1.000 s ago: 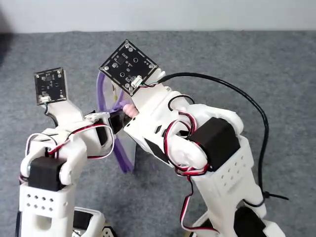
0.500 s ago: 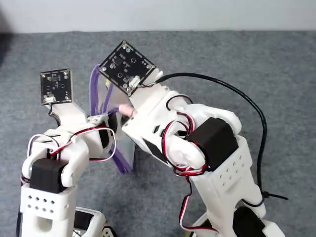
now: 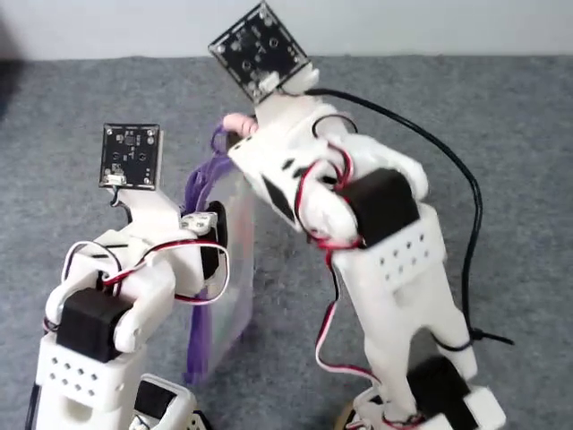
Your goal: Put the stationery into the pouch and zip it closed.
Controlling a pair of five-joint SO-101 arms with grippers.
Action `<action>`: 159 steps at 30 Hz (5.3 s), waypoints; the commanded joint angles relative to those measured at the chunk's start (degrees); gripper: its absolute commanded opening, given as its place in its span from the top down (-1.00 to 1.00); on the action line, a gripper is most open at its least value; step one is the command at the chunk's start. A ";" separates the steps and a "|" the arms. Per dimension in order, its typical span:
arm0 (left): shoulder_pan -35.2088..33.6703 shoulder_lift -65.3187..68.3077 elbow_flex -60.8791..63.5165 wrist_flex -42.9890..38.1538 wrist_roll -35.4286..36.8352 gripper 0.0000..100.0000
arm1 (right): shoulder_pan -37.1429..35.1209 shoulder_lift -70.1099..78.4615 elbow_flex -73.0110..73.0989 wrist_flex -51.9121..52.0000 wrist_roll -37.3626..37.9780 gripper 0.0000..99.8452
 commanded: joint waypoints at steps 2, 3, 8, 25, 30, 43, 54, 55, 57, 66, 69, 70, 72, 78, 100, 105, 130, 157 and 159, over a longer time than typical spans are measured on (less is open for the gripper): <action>-0.18 -1.14 -2.77 4.75 -0.18 0.97 | 7.60 1.36 -0.70 -4.79 1.05 0.99; -0.18 -1.14 -2.77 5.01 -0.18 0.97 | 7.60 1.54 -0.70 -4.26 1.05 0.99; -0.18 -1.14 -3.30 4.84 0.00 0.98 | 6.02 0.57 -0.79 1.71 1.05 0.99; -0.18 -9.67 -6.90 5.80 2.55 0.98 | 17.10 5.05 11.08 -9.98 1.14 0.99; -0.26 -10.20 -6.90 6.51 2.46 0.98 | 19.12 8.31 11.16 -11.82 1.05 0.99; -0.26 -10.20 -4.88 6.07 2.46 0.98 | 13.85 1.19 11.16 -11.47 1.05 0.99; -0.18 -10.20 -4.88 6.07 2.37 0.98 | 10.15 0.66 10.81 11.21 7.47 0.86; -0.18 -10.20 -4.88 6.07 2.37 0.98 | 10.15 0.31 10.81 11.74 7.56 0.78; -0.18 -10.20 -4.88 6.07 2.37 0.98 | 9.98 -0.31 10.81 12.26 7.74 0.62; -0.18 -10.20 -4.88 6.07 2.37 0.98 | -3.30 -6.46 11.08 14.55 7.30 0.52; -0.18 -10.20 -4.88 6.07 2.37 0.98 | -6.20 -7.25 11.08 13.67 5.36 0.52; -0.18 -10.20 -4.88 6.07 2.37 0.98 | -6.55 -7.25 11.08 13.05 4.75 0.52; -0.18 -10.20 -4.88 6.07 2.37 0.98 | -7.16 -6.55 11.16 11.91 4.04 0.52; -0.18 -10.20 -4.88 6.07 2.37 0.98 | -7.78 -3.03 11.16 6.46 4.13 0.53; -0.18 -10.20 -4.88 6.07 2.46 0.98 | -8.40 6.20 11.08 0.92 4.66 0.77; -0.18 -10.20 -4.79 6.07 2.46 0.98 | -8.57 6.81 10.81 -2.07 4.66 0.77; 0.18 -10.20 -1.80 4.04 2.46 0.98 | -12.00 7.08 10.81 -9.63 9.14 0.51; 0.26 -10.11 -1.71 4.04 2.46 0.98 | -16.66 6.73 11.08 -9.63 17.32 0.83; 0.26 -10.11 -1.71 4.04 2.46 0.98 | -16.66 6.73 11.08 -9.63 17.32 0.92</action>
